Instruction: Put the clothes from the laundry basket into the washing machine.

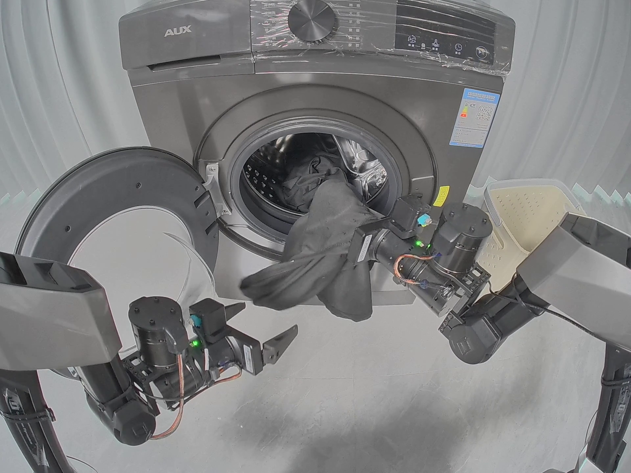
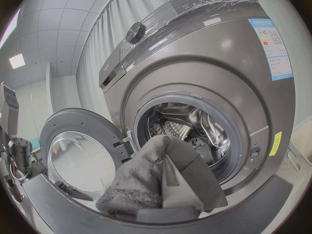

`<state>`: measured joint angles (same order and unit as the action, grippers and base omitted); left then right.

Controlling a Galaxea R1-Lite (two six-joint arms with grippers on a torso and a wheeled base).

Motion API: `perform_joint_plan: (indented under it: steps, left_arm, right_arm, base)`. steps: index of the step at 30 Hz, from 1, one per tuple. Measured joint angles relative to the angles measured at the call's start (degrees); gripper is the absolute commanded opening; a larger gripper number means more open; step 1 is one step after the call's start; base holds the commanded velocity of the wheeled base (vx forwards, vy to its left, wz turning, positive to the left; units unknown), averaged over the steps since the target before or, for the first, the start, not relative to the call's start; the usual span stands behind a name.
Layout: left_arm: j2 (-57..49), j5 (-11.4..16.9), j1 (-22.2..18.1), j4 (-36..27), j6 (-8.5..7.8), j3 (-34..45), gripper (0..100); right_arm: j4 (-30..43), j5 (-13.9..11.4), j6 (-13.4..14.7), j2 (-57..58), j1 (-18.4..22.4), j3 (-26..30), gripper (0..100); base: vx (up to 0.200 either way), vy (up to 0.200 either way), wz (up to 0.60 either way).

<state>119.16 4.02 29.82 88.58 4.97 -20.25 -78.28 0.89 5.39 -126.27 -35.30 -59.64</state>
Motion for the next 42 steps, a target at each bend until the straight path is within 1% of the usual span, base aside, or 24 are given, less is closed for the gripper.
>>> perform_joint_plan:
  steps: [2,4,8,18,26,36,42]
  left_arm:
    - [-0.1,0.33,0.44,-0.01,-0.77,2.12,100]
    - [-0.15,0.76,1.05,0.0,-1.17,3.33,100]
    - [-0.17,0.9,1.44,-0.01,-1.34,3.77,100]
    - [0.35,0.77,0.66,0.0,-0.79,-6.34,100]
    - [3.44,0.33,0.33,0.0,-0.82,-13.76,100]
    - [8.9,0.46,0.16,-0.12,-0.93,-17.87,100]
    - [11.52,0.4,-1.27,-0.11,-0.88,-22.17,100]
  right_arm:
    - [0.02,0.01,0.0,0.02,0.16,-0.26,0]
    - [0.02,0.01,0.02,0.02,0.05,-0.43,0]
    - [0.05,0.0,0.05,0.02,-0.46,-0.63,0]
    - [0.0,0.0,0.13,0.02,-2.27,-0.01,0]
    - [0.0,0.06,0.18,0.04,-4.5,0.55,0]
    - [-0.2,0.09,0.3,1.18,-7.33,2.23,0]
    - [-0.35,0.15,0.4,1.96,-8.59,3.27,0]
  base:
    - [0.0,0.0,0.0]
    - [0.0,0.0,0.0]
    - [0.0,0.0,0.0]
    - [0.0,0.0,0.0]
    - [0.0,0.0,0.0]
    - [0.0,0.0,0.0]
    - [0.0,0.0,0.0]
